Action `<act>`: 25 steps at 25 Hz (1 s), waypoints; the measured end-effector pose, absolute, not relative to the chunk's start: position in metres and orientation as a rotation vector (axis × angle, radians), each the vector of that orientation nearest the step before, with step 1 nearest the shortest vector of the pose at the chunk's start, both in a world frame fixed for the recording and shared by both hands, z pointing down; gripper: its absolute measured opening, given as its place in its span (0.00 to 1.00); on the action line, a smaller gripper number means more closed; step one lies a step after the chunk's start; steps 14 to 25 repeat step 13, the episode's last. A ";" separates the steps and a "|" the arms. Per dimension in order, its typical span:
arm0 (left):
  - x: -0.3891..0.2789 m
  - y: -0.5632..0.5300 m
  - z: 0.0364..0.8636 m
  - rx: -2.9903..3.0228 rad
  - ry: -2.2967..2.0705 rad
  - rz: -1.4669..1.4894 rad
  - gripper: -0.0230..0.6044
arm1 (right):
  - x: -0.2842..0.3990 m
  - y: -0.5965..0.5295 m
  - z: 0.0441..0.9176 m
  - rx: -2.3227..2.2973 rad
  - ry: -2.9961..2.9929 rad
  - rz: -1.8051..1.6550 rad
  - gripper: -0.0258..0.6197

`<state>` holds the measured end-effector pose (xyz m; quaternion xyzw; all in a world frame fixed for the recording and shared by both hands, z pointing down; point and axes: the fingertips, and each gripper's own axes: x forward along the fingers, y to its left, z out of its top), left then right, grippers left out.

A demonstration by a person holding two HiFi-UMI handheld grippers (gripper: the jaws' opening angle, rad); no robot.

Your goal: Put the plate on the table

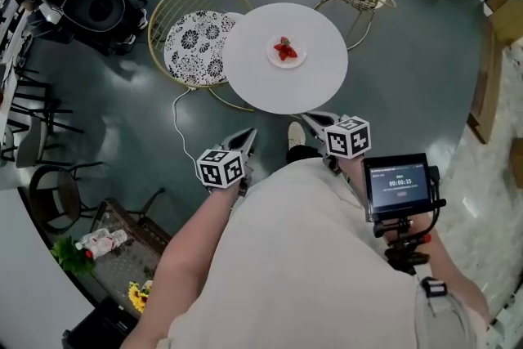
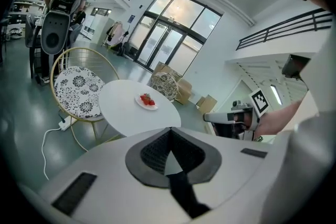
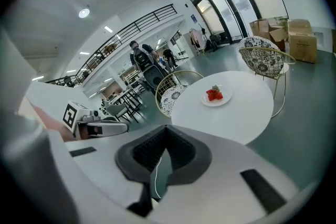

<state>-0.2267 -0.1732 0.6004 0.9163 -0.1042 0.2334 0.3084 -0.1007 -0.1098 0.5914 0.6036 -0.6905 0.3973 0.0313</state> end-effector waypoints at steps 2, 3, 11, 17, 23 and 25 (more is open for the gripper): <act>-0.228 -0.165 0.598 2.425 -0.271 0.615 0.04 | -0.106 -0.102 0.591 1.854 -2.131 1.227 0.05; -0.229 -0.161 0.598 2.426 -0.266 0.612 0.04 | -0.107 -0.099 0.591 1.856 -2.132 1.229 0.05; -0.245 -0.147 0.593 2.447 -0.271 0.593 0.04 | -0.124 -0.088 0.586 1.866 -2.155 1.206 0.05; -0.255 -0.151 0.593 2.447 -0.293 0.584 0.04 | -0.131 -0.092 0.583 1.861 -2.173 1.191 0.05; -0.255 -0.151 0.593 2.447 -0.293 0.584 0.04 | -0.131 -0.092 0.583 1.861 -2.173 1.191 0.05; -0.255 -0.151 0.593 2.447 -0.293 0.584 0.04 | -0.131 -0.092 0.583 1.861 -2.173 1.191 0.05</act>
